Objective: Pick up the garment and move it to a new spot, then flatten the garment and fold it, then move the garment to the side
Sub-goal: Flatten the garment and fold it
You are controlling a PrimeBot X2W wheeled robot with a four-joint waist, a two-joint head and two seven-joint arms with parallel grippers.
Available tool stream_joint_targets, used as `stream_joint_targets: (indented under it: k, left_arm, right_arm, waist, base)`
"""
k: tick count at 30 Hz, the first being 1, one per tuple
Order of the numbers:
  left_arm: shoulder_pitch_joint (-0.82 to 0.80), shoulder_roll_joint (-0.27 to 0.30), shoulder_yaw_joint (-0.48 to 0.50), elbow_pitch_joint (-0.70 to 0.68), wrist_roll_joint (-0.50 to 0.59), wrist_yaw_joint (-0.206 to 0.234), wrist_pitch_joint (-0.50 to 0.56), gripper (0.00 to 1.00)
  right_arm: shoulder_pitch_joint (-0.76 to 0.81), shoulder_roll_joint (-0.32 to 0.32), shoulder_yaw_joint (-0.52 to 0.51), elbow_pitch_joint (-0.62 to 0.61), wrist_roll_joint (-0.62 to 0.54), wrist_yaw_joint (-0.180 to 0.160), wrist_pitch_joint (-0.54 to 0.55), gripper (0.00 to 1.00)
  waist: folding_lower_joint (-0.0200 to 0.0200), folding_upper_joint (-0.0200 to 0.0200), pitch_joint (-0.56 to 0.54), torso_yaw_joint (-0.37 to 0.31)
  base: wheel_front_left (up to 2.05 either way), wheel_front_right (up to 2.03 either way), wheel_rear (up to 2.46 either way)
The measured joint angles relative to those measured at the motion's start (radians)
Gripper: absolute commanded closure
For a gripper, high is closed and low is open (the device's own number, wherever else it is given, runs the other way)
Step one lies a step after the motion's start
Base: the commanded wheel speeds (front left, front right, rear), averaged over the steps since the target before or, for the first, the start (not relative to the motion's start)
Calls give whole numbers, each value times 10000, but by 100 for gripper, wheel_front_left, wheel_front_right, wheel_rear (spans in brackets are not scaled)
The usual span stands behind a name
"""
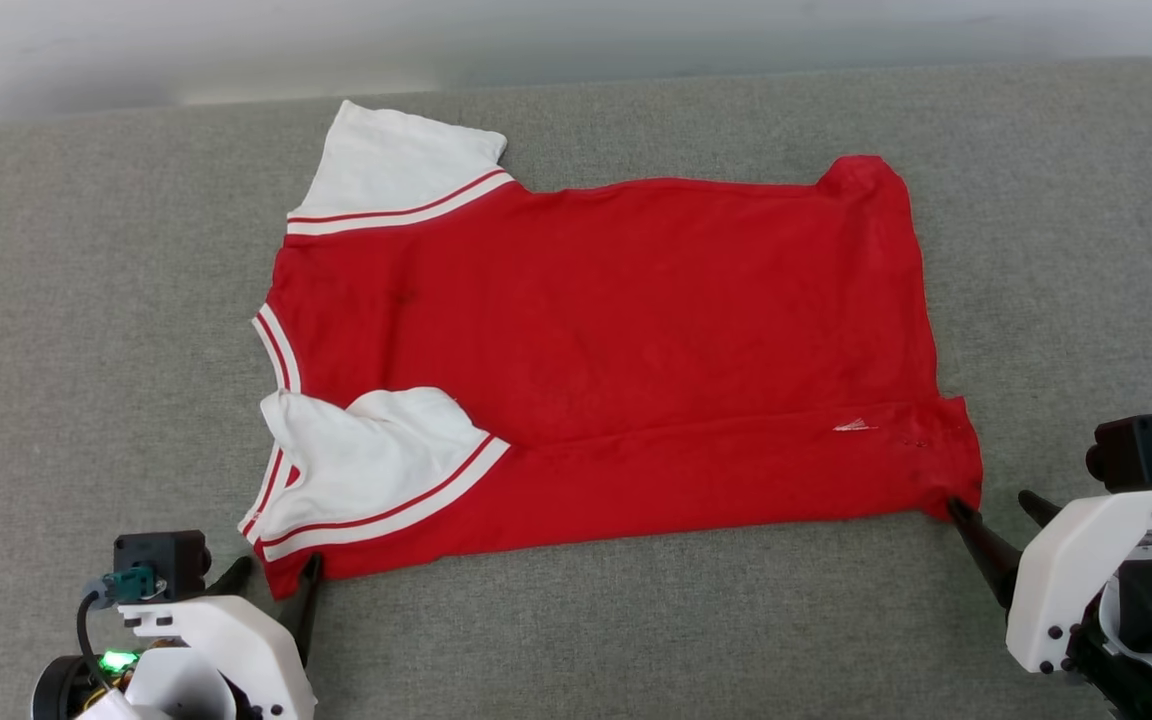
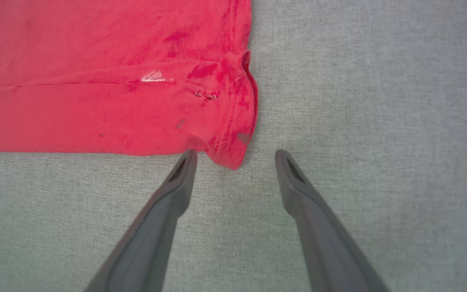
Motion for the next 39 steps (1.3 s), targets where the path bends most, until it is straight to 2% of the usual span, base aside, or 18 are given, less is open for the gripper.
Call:
stream_joint_targets:
  k: [4, 5, 6, 7, 13, 18, 28, 39]
  left_arm:
    - [-135, -104, -75, 330, -128, -230, 88, 0]
    - [-215, -134, -146, 445, -222, -393, 232, 25]
    - [-256, -134, -167, 495, -282, -491, 309, 68]
    - [-311, -136, -207, 552, -297, -577, 349, 100]
    - [-396, -416, -318, 683, -380, -957, 155, 100]
    - [-413, -380, -353, 270, -132, -955, -144, 100]
    - [-424, 102, -267, -1812, 341, -387, -146, 100]
    - [-424, 159, -385, -2259, 439, -226, 13, 100]
  right_arm:
    - [-7, -19, 4, 0, 2, 0, -35, 0]
    - [-11, -38, 4, 2, 0, 0, -36, 0]
    - [-14, -65, 6, 2, -13, 0, -36, 0]
    - [-27, -94, 6, 2, -35, 0, -36, 0]
    - [-82, -194, -17, -17, -142, 0, 15, 0]
    - [-227, -278, -27, 240, -407, 0, 151, 0]
    - [-821, 4, -349, 1904, -1030, 0, 219, 0]
    - [-1038, -167, -10, 2736, -798, -2, 274, 0]
  waist:
    - [0, 0, 120, -52]
    - [0, 0, 143, -65]
    - [-1, 0, 143, -62]
    - [0, 0, 137, -54]
    - [1, 0, -6, 130]
    - [1, 0, -110, 400]
    - [1, 0, 29, 979]
    - [1, 0, 378, 1207]
  base:
    - [0, 0, 0]
    - [0, 0, 0]
    - [0, 0, 0]
    - [0, 0, 0]
    - [0, 0, 0]
    - [0, 0, 0]
    - [0, 0, 0]
    - [0, 0, 0]
